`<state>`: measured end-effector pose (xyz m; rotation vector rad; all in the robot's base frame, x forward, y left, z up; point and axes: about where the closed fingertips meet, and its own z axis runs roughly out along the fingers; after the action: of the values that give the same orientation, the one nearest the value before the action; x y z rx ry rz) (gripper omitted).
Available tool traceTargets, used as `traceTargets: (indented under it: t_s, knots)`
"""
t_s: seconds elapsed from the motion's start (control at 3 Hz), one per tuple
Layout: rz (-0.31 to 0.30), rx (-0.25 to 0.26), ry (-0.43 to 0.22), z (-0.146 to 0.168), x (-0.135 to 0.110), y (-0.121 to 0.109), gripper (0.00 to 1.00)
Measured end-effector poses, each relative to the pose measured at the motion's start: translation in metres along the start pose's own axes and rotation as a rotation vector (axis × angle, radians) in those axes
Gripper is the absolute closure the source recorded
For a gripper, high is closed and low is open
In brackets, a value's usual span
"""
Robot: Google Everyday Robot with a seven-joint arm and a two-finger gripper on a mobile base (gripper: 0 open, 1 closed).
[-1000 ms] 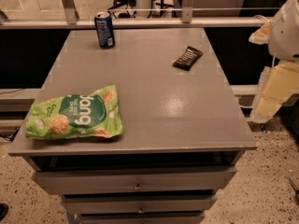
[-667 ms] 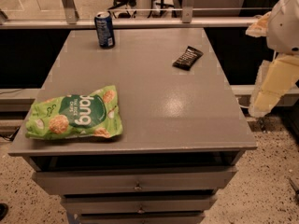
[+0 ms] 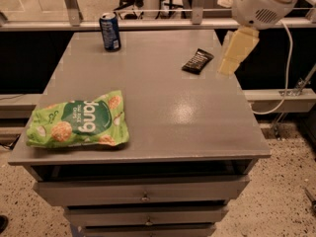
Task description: Move rxbar chocolate near green rice chip bag
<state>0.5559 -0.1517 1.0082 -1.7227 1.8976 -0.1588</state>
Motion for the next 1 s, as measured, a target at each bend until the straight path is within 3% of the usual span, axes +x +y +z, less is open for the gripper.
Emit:
traceTargets:
  t_s: [0.67,1.0]
  knots:
    - [0.002,-0.01,-0.06,0.016,-0.01,-0.004,0.0]
    - [0.094,-0.052,-0.122,0.068,-0.014,-0.009,0.0]
